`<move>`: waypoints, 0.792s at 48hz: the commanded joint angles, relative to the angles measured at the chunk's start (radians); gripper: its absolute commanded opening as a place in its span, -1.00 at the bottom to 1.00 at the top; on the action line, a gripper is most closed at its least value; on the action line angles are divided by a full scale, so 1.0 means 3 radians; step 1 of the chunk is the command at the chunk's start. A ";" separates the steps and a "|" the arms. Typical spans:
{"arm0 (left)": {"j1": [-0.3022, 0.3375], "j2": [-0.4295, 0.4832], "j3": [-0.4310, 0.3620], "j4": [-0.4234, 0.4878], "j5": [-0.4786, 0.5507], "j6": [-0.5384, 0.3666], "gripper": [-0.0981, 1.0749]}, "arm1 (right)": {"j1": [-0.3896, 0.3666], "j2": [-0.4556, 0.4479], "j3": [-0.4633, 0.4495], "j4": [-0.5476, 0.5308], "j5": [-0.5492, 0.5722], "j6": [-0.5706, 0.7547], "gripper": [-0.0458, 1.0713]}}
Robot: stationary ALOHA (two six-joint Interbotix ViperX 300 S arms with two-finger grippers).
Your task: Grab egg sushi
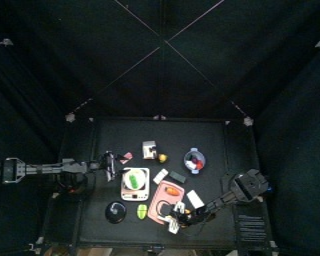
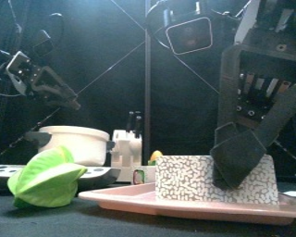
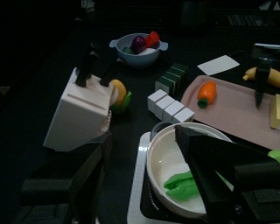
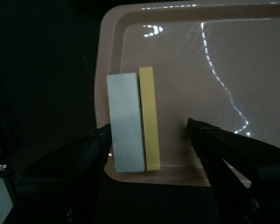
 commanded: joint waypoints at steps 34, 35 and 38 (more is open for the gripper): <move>-0.0010 0.0000 -0.0046 -0.0005 -0.0015 0.0000 0.76 | -0.0015 -0.0051 -0.0015 -0.0005 0.0015 0.0000 0.47; -0.0005 0.0000 -0.0046 -0.0005 -0.0015 0.0000 0.76 | -0.0015 -0.0061 -0.0015 0.0000 0.0026 0.0000 0.42; -0.0010 0.0000 -0.0046 -0.0005 -0.0015 0.0000 0.76 | -0.0020 -0.0077 -0.0015 -0.0005 0.0092 0.0000 0.27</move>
